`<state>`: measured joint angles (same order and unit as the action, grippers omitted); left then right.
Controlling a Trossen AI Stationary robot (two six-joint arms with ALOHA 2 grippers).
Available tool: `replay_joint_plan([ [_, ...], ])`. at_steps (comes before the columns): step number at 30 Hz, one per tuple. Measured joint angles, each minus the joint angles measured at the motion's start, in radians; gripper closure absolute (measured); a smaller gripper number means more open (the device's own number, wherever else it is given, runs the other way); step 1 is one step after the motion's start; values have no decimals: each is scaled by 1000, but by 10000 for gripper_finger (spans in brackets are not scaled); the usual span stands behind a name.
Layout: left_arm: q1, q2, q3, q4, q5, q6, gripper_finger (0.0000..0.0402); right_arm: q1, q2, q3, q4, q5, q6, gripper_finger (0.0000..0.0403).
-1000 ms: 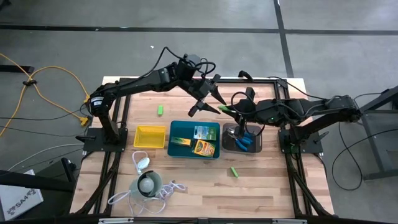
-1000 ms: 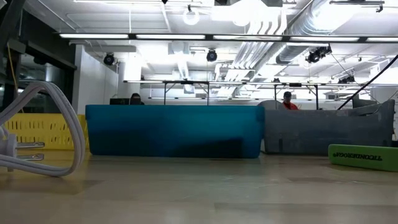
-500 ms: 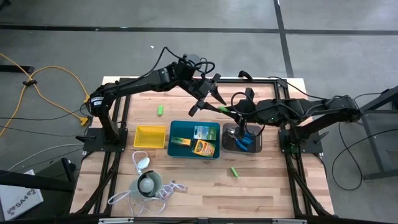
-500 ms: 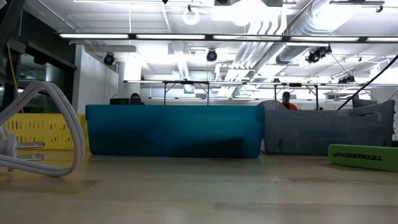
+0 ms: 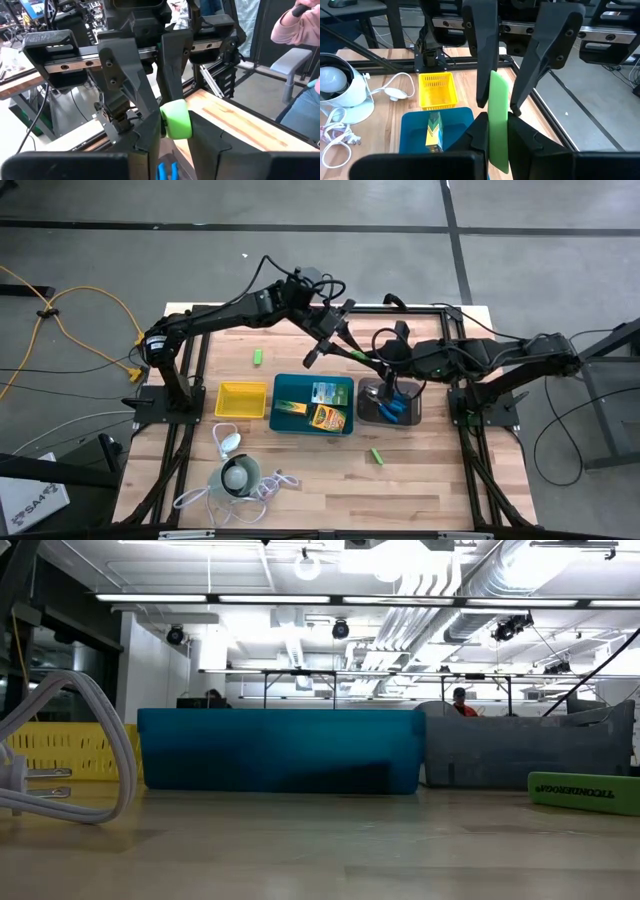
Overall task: Pick & Place School Supplies
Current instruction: Put the green eraser into the yellow bin
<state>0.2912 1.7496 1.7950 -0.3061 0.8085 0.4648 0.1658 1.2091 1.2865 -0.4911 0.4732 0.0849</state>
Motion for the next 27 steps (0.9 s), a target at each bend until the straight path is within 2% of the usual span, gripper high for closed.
replay_joint_plan([
  [6,-3,0,0,-1,0,0,355,0,0,0,-1,0,-1,370],
  [10,-3,0,0,-1,0,-1,373,0,0,0,-2,0,-3,354],
  [16,-3,0,0,0,-2,-1,372,0,1,0,0,-2,-3,335],
  [27,-3,0,0,0,-2,-1,372,0,1,0,-3,-2,-2,338],
])
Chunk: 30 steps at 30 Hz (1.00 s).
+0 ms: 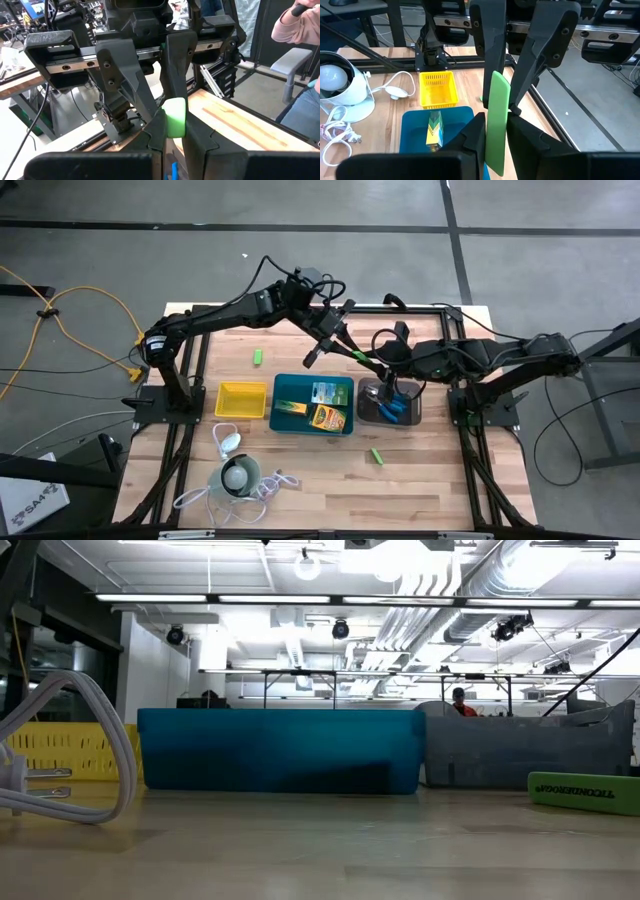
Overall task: Pick & Place School Supplies
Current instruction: Put the green eraser into the yellow bin
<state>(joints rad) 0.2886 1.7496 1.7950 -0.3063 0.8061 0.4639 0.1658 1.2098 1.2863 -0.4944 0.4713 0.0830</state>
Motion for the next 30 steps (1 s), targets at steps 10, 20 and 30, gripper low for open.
replay_joint_plan([
  [10,-1,0,0,-15,-1,0,372,0,1,0,-25,-1,2,309],
  [20,14,1,0,-65,-2,-18,372,0,1,0,-126,-2,53,280],
  [30,91,-3,0,-306,-55,-96,372,-10,1,0,-310,-2,218,276],
])
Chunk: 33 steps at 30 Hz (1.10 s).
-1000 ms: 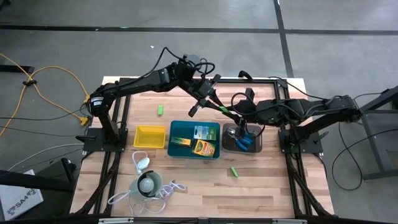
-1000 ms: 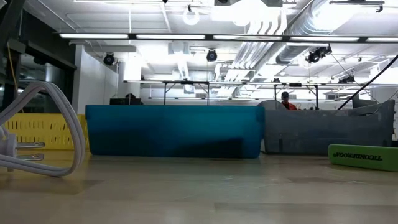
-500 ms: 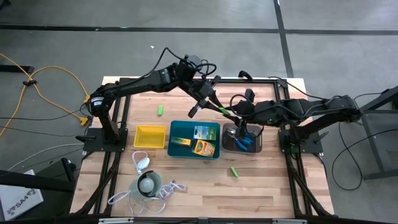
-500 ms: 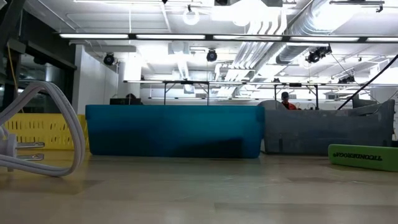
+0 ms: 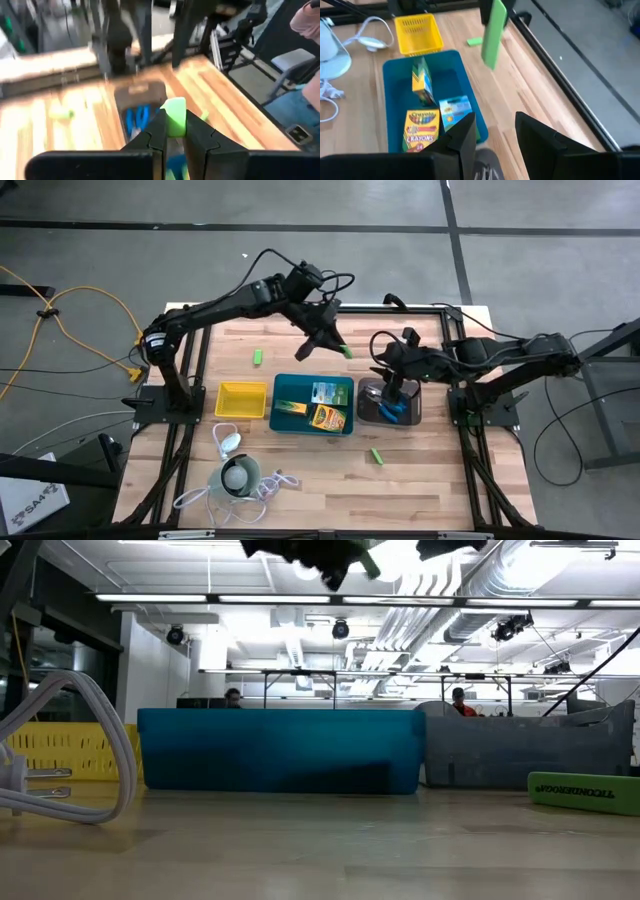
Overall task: Pick & Place School Supplies
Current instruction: Put the green eraser into the yellow bin
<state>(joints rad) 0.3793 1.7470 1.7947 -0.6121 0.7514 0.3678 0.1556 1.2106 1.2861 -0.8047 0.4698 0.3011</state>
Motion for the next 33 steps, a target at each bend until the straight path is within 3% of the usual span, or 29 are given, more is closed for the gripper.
replay_joint_plan([
  [14,59,-65,0,-448,-180,-105,372,-6,6,-12,-59,-1,36,275],
  [24,40,-69,-8,-659,-207,-138,372,-13,20,-12,-112,-54,73,275],
  [29,41,-117,-108,-660,-208,-173,372,-8,25,-13,-135,-58,99,275],
  [33,41,-220,-265,-590,-213,-226,372,-2,24,-13,-132,-57,114,275],
])
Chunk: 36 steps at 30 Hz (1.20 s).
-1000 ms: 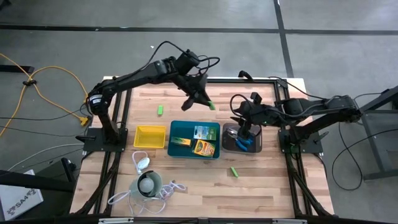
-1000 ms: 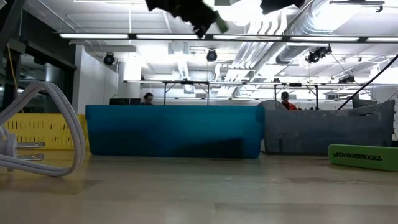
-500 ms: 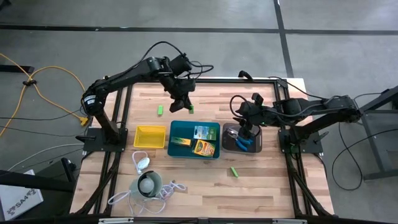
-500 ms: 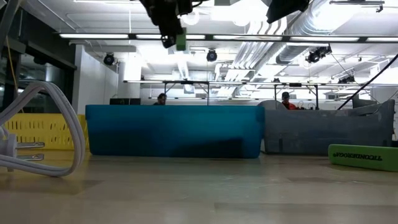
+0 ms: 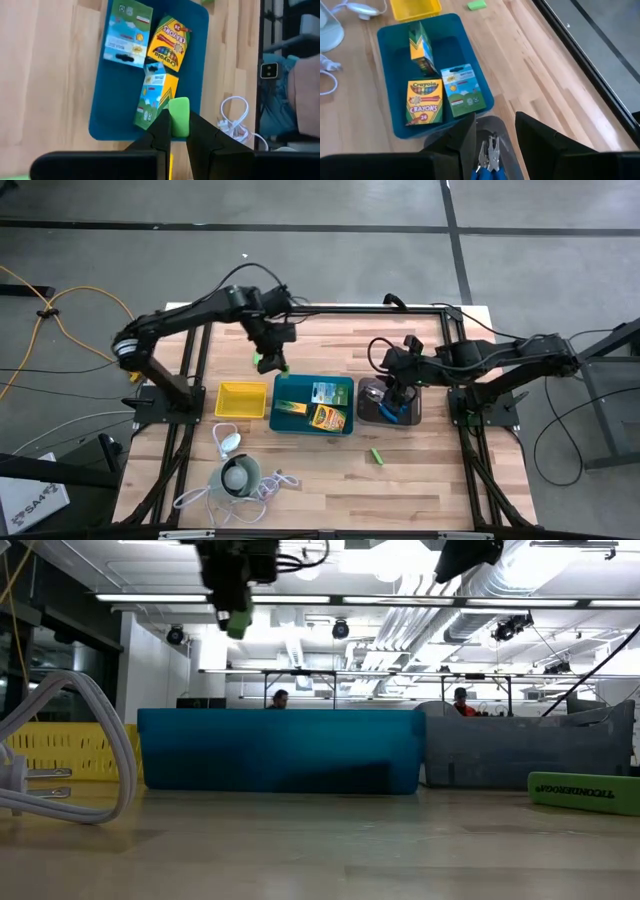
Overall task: Pick & Place School Supplies
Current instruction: Put the green eraser into the yellow bin
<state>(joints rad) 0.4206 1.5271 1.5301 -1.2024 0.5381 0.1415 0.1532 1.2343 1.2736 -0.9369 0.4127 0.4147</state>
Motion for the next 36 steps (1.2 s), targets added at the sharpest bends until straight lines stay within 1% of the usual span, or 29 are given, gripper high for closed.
replay_joint_plan([
  [2,0,-72,-90,60,-9,-32,372,0,0,0,1,1,9,275],
  [4,0,-149,-177,122,-43,-66,372,-1,0,0,7,2,11,275],
  [8,0,-290,-327,201,-165,-130,372,-1,0,0,29,4,12,275],
  [10,0,-349,-394,229,-208,-158,372,-1,0,0,43,4,12,275],
  [14,0,-427,-525,290,-222,-200,372,-1,0,0,52,4,33,275],
  [20,0,-460,-671,331,-217,-246,372,-1,0,0,60,4,43,275],
  [25,-5,-460,-761,378,-163,-278,372,-1,0,0,59,4,57,275],
  [36,-123,-460,-936,513,-153,-399,372,-1,0,0,59,7,61,275],
])
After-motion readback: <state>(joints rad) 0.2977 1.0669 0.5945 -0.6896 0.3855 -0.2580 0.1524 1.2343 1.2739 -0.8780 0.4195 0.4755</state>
